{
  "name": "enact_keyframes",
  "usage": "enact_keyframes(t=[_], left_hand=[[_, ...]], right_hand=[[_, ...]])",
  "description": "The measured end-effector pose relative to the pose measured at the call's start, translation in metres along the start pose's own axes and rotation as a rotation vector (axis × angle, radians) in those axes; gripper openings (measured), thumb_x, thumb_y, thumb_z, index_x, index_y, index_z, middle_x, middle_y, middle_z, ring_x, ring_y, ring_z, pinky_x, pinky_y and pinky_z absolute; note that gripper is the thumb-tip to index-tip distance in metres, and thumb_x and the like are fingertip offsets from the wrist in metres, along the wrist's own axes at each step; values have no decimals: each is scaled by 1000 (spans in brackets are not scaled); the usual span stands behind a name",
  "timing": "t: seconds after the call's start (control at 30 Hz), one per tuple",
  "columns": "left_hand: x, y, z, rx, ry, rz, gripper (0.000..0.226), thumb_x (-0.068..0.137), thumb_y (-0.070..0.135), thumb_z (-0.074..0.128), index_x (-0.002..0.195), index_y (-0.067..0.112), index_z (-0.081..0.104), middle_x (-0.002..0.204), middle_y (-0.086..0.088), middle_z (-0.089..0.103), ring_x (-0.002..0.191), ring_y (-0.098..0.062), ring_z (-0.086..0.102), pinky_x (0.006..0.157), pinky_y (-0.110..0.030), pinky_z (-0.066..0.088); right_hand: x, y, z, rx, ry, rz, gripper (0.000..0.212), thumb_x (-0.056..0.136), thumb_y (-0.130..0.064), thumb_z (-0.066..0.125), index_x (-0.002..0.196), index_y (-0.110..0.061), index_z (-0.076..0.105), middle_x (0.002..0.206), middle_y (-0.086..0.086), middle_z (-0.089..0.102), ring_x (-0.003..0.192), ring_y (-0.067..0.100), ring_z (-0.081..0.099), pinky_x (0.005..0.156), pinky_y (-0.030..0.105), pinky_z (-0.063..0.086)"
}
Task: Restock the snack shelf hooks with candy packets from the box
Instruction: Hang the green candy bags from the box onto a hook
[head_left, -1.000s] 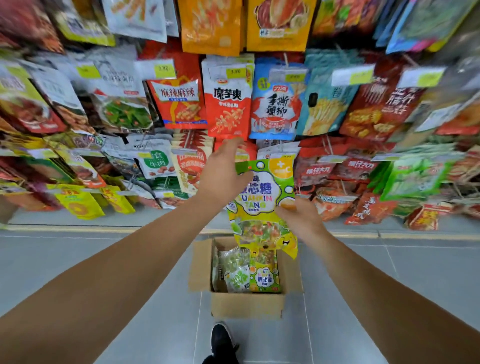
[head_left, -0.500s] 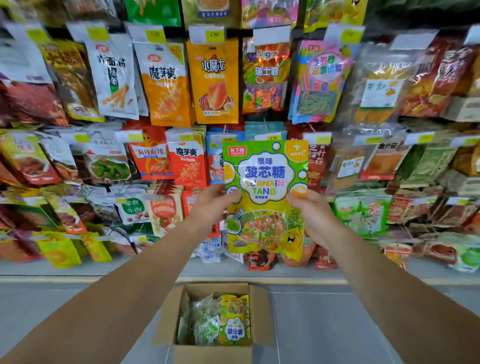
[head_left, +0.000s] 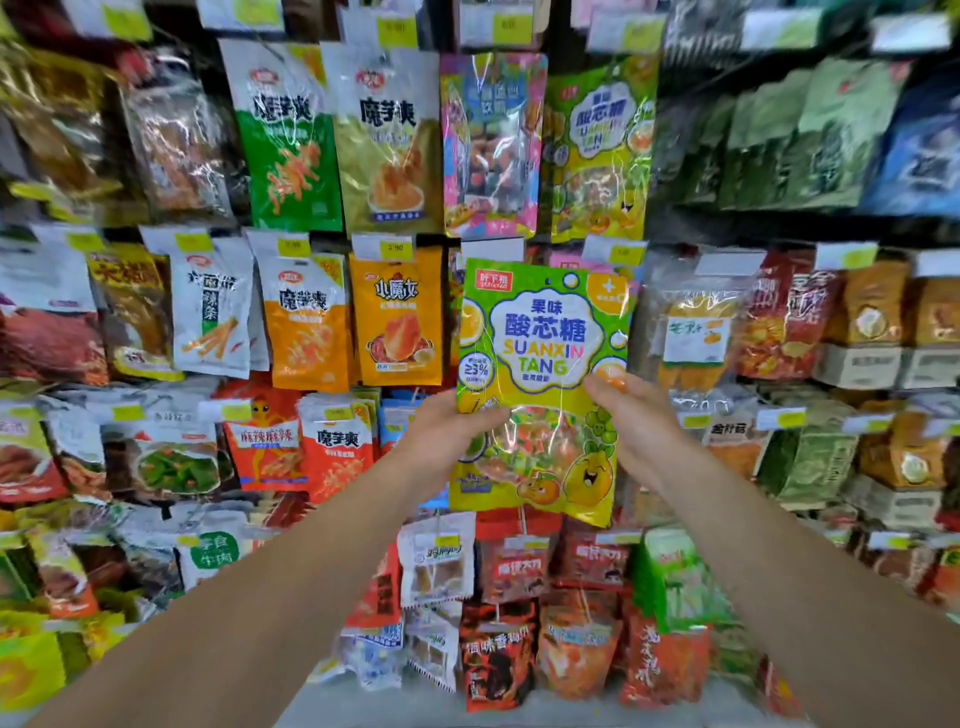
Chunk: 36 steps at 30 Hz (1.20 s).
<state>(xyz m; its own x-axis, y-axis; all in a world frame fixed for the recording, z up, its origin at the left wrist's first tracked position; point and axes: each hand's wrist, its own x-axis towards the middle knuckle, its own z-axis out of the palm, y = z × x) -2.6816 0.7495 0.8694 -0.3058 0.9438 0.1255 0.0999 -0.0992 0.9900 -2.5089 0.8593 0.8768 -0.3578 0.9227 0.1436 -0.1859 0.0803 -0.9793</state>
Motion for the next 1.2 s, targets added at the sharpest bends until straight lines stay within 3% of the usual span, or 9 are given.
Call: enact_keyframes(t=[0.17, 0.27, 0.33, 0.47, 0.7, 0.87, 0.97, 1.1, 1.2], left_hand=[[55, 43, -3, -15, -43, 100, 18, 90, 23, 68, 103, 26, 56, 99, 21, 56, 110, -9, 55, 95, -31, 31], [91, 58, -13, 38, 5, 170, 61, 79, 50, 75, 125, 13, 59, 130, 5, 60, 122, -17, 54, 107, -38, 35], [117, 69, -18, 78, -32, 223, 32, 83, 40, 73, 105, 17, 70, 112, 2, 72, 110, -18, 63, 98, -38, 44], [157, 91, -20, 46, -5, 301, 16, 88, 17, 70, 103, 13, 72, 102, -1, 75, 96, -14, 70, 84, -29, 51], [198, 122, -10, -6, -54, 326, 13, 91, 15, 67, 103, 18, 69, 100, 8, 73, 85, 4, 67, 67, -10, 47], [228, 129, 4, -37, -35, 349, 11, 92, 8, 64, 85, 16, 67, 67, 22, 70, 59, 12, 62, 68, -14, 46], [243, 132, 14, -39, 18, 405, 25, 92, 10, 65, 75, 27, 57, 70, 27, 59, 62, 4, 56, 73, -18, 38], [270, 139, 25, 18, 94, 430, 25, 90, 12, 67, 73, 28, 58, 64, 27, 62, 72, 0, 61, 48, -4, 39], [280, 151, 38, 2, 101, 428, 25, 89, 16, 69, 69, 26, 56, 68, 18, 59, 69, -5, 57, 58, -15, 40]], right_hand=[[60, -37, -1, -18, -13, -70, 20, 91, -28, 67, 109, -18, 66, 125, -3, 65, 124, 19, 52, 113, 44, 31], [98, -55, 1, -30, -11, -118, 54, 76, -44, 79, 121, -18, 64, 125, -1, 66, 122, 24, 57, 112, 53, 35], [121, -67, 1, -24, 7, -138, 71, 59, -52, 85, 120, -20, 65, 123, 1, 68, 121, 26, 58, 112, 54, 35], [150, -93, 10, -36, 11, -222, 39, 80, -32, 75, 112, -12, 68, 114, 5, 72, 117, 27, 61, 111, 52, 37], [211, -127, -6, -278, 122, -303, 60, 61, -51, 77, 100, -7, 65, 100, 17, 71, 97, 32, 69, 93, 62, 49], [231, -172, -18, -577, 291, -520, 36, 79, -22, 71, 110, -11, 55, 92, 1, 68, 81, 20, 64, 72, 23, 47], [255, -198, -27, -896, 359, -746, 46, 82, -24, 70, 123, -9, 52, 117, 9, 61, 107, 26, 58, 84, 26, 45], [282, -229, -32, -1108, 329, -891, 56, 82, -30, 66, 134, -15, 49, 129, 13, 51, 120, 33, 50, 100, 40, 44], [298, -248, -36, -1222, 329, -940, 64, 83, -26, 63, 141, -12, 40, 139, 12, 43, 123, 37, 46, 105, 41, 39]])
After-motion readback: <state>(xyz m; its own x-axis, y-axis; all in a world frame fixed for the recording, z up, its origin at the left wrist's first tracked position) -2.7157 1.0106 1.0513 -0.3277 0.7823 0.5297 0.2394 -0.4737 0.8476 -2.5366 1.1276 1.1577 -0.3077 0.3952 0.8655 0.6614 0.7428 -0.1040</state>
